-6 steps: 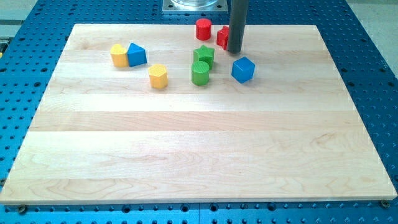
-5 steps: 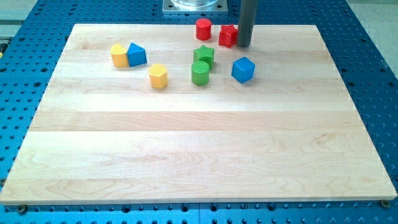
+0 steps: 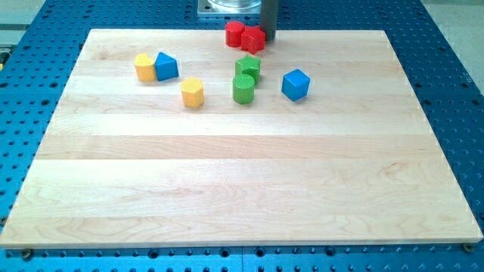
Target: Separate the red circle from the red star
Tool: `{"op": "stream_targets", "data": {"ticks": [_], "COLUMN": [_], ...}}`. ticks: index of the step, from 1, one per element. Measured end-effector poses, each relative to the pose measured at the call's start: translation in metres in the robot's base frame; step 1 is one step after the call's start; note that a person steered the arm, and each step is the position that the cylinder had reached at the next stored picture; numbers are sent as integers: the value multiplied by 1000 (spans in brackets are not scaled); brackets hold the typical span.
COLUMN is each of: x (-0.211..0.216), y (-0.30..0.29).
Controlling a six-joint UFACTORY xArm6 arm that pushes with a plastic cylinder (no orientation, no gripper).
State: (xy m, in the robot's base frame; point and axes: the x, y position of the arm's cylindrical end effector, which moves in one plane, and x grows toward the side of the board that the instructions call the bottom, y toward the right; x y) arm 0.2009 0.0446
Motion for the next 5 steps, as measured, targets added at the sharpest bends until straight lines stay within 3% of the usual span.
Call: {"op": "stream_targets", "data": {"ticks": [3, 5], "x": [-7, 17], "y": [-72, -120]}}
